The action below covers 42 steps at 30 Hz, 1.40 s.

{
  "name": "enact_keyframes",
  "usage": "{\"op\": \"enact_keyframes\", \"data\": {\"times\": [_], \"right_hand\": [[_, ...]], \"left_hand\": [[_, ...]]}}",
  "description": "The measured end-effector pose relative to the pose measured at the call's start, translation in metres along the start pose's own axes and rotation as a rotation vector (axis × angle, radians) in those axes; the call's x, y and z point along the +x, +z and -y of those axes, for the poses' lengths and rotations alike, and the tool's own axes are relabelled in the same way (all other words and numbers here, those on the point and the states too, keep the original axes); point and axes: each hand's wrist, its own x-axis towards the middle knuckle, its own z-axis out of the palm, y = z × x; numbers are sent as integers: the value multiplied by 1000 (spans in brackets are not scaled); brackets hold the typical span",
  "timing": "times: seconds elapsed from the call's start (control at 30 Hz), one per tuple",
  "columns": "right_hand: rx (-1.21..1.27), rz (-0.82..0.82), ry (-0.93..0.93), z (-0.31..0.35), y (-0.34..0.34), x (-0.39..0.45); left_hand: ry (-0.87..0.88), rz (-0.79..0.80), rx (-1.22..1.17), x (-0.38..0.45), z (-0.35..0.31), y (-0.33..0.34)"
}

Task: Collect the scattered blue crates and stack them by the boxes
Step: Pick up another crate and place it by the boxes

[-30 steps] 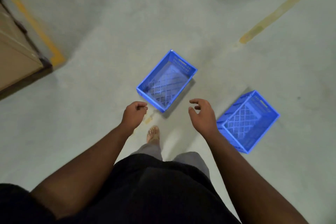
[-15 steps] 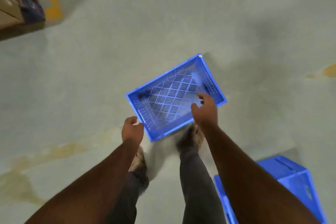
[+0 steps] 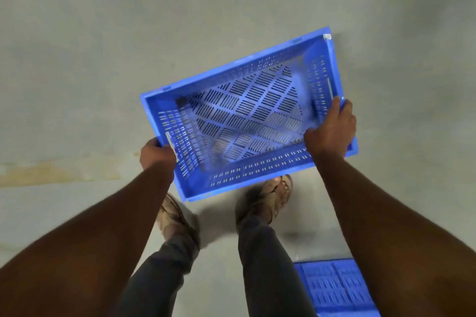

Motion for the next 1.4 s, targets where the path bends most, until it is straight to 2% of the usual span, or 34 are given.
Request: {"op": "enact_keyframes", "data": {"times": [0.1,0.2,0.33,0.47,0.63,0.77,0.9,1.07,1.27,1.4], "right_hand": [[235,-20,-4,1,-23,1],[255,2,-130,6,-62,-31],[269,0,-266,57,-130,-114],[277,26,-491,128,-209,-209],[438,29,-677,236,-311,-305],[613,41,-823,303,-383,-364],[691,81,-917,351,-437,-412],[723,179,-947,401,-476,-467],[669,275,-1037,438,-459,-554],[611,288,-1030,463,-425,-611]], "left_hand": [[-103,30,-86,3,13,-19],[-151,16,-190,-11,28,-75],[-186,-15,-317,-46,62,-203],[-243,-104,-381,-75,111,-357],[-185,-299,-600,-142,147,-531],[-79,-465,-771,-221,162,-622],[-47,-590,-1091,-289,191,-666],[-105,-684,-1363,-348,238,-675],[-260,-836,-1453,-360,320,-675],[-249,-829,-1413,-349,389,-694]]}}
